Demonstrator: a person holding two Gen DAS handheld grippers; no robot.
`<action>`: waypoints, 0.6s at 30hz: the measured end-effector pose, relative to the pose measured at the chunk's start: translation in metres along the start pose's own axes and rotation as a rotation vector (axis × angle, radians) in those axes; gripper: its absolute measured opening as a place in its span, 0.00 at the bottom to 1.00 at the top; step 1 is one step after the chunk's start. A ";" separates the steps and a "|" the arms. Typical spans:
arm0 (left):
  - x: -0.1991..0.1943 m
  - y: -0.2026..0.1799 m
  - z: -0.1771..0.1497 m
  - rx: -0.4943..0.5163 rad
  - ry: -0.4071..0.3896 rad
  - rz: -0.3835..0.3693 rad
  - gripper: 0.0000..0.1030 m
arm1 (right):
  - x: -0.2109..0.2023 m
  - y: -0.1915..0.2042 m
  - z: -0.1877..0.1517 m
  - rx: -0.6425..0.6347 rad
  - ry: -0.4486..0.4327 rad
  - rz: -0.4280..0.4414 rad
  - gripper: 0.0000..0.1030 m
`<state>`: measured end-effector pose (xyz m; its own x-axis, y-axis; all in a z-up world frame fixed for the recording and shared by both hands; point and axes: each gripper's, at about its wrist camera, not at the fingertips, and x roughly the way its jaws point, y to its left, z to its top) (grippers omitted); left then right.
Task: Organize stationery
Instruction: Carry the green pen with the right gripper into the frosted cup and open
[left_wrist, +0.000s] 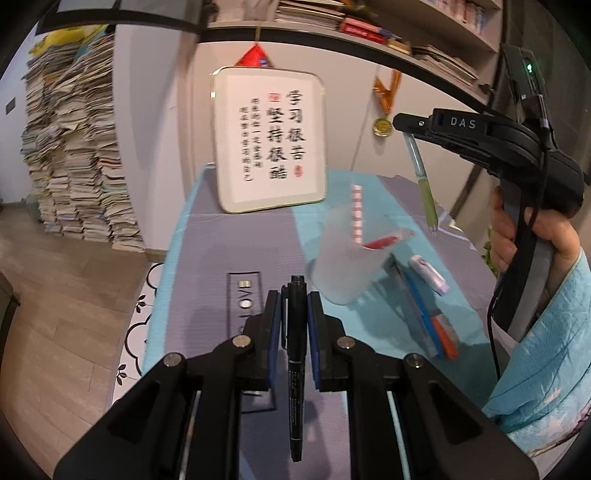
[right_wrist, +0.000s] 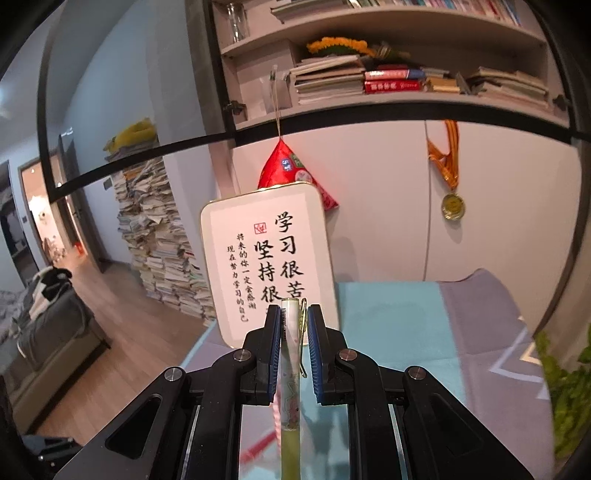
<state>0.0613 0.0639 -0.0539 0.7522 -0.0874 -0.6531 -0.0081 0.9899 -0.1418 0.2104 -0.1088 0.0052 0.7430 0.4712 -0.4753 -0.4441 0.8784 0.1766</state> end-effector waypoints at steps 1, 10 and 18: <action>0.001 0.004 0.002 -0.008 -0.002 0.007 0.12 | 0.005 0.000 0.001 0.006 0.002 0.008 0.15; 0.015 0.018 0.017 -0.059 -0.018 0.000 0.12 | 0.032 0.000 -0.006 0.033 -0.004 0.038 0.15; 0.015 0.010 0.036 -0.057 -0.070 -0.023 0.12 | 0.041 -0.009 -0.015 0.058 -0.010 0.020 0.15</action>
<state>0.0962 0.0768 -0.0386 0.7967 -0.0999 -0.5961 -0.0267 0.9795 -0.1998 0.2377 -0.0985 -0.0286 0.7391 0.4896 -0.4625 -0.4295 0.8716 0.2363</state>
